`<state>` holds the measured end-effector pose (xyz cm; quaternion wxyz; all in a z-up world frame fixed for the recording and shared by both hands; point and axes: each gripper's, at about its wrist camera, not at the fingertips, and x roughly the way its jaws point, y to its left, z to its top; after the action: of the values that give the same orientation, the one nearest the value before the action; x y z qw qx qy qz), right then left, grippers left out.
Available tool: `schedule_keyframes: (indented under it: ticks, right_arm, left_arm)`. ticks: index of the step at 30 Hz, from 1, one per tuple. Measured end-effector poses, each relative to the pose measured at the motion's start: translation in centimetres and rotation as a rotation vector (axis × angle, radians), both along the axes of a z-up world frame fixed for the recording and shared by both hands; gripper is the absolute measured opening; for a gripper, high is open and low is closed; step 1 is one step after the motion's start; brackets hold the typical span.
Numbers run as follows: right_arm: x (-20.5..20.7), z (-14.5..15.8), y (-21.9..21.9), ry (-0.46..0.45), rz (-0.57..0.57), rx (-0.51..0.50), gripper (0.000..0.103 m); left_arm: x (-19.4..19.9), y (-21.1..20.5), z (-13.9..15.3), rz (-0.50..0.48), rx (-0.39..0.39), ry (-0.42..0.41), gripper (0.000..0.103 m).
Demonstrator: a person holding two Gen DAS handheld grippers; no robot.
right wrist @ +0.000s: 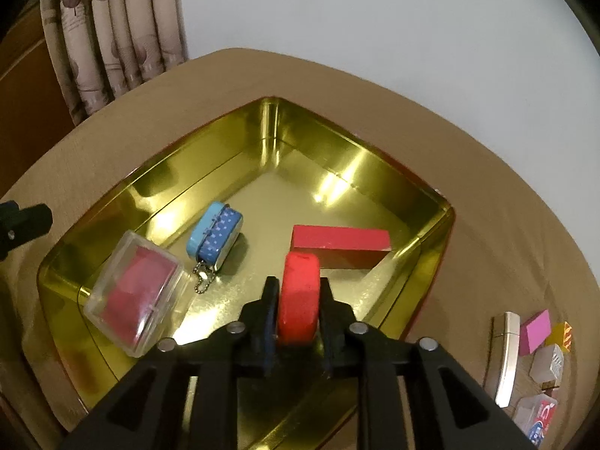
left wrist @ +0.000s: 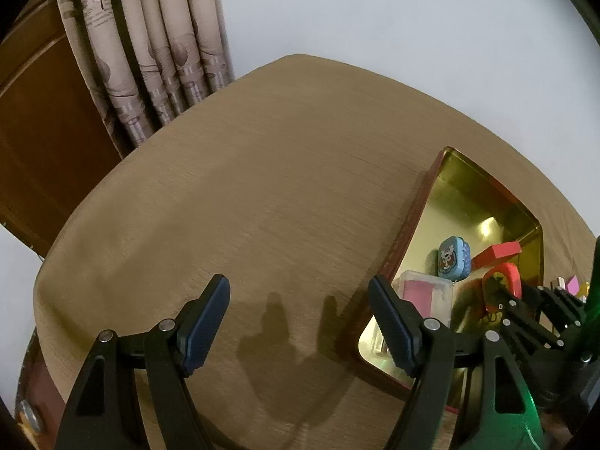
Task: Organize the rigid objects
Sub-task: 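Lower the red oval case into the gold tin and open the right tool, then move the right tool to the floss box and close on it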
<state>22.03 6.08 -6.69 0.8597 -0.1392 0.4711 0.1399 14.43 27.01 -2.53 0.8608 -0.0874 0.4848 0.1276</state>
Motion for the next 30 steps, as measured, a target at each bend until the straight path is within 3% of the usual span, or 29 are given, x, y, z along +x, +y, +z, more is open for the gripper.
schedule_keyframes:
  ticks: [6,11,14,16,21,30]
  right_arm:
    - [-2.5,2.8,-1.6,-0.069,-0.006,0.042,0.034]
    - [-5.2,4.8,-5.4,-0.118,-0.041,0.053,0.038]
    - [-6.6,5.5,-9.2,-0.142,-0.097,0.035,0.044]
    - [-7.3,5.8,-11.6,-0.146,-0.144,0.021,0.054]
    - [-9.2,5.7,-17.7,-0.157,-0.278,0.006,0.068]
    - [-10.8,3.4,-24.3,-0.084,-0.452,0.04,0.07]
  left_arm:
    - [0.0,0.1,0.0,-0.001,-0.001,-0.003,0.073]
    - [0.0,-0.3,-0.2,-0.008,0.018,-0.003,0.073]
    - [-0.1,-0.4,-0.1,-0.011,0.021,-0.005,0.073]
    - [-0.2,-0.6,-0.1,-0.015,0.024,-0.003,0.073]
    - [-0.3,-0.8,-0.1,-0.015,0.03,-0.002,0.073]
    - [-0.5,-1.2,-0.1,-0.016,0.05,0.0,0.074]
